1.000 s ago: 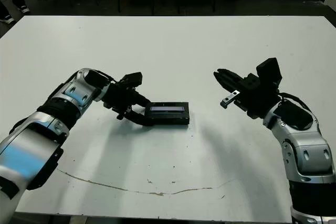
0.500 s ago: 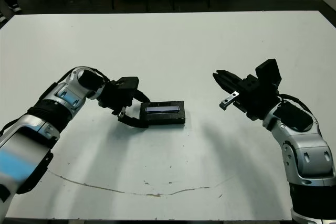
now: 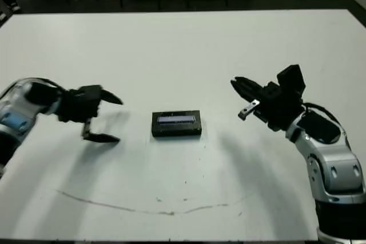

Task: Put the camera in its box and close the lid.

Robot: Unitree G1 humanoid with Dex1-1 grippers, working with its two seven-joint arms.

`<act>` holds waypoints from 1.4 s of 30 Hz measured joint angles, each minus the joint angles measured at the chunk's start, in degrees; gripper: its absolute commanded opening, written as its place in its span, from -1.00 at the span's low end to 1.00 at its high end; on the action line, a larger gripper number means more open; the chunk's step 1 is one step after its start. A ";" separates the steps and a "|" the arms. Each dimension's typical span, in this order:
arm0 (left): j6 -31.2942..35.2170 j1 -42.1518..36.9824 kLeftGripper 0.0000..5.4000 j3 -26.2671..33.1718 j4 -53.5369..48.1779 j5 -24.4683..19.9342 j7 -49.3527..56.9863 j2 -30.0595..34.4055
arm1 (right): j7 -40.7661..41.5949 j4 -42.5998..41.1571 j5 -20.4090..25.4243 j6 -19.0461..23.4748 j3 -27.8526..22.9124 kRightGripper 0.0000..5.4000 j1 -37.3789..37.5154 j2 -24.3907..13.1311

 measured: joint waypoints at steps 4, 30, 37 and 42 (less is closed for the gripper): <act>5.75 8.65 0.97 8.16 -10.40 -4.59 5.04 2.39 | -0.17 -0.23 0.02 0.01 0.22 -1.00 0.00 0.06; 31.08 11.22 -0.79 0.47 -35.28 -5.84 68.00 -44.06 | -13.86 -3.41 -1.98 -0.87 -0.27 -1.00 1.95 6.53; 30.45 11.41 -0.99 -4.04 -23.23 -3.48 68.67 -47.42 | -15.12 -4.21 -2.50 -0.84 -0.25 -1.00 2.37 6.63; 26.60 12.55 -0.99 -5.41 -19.99 -1.64 68.49 -47.47 | -15.12 -4.34 -2.43 -0.76 -0.22 -1.00 2.59 6.64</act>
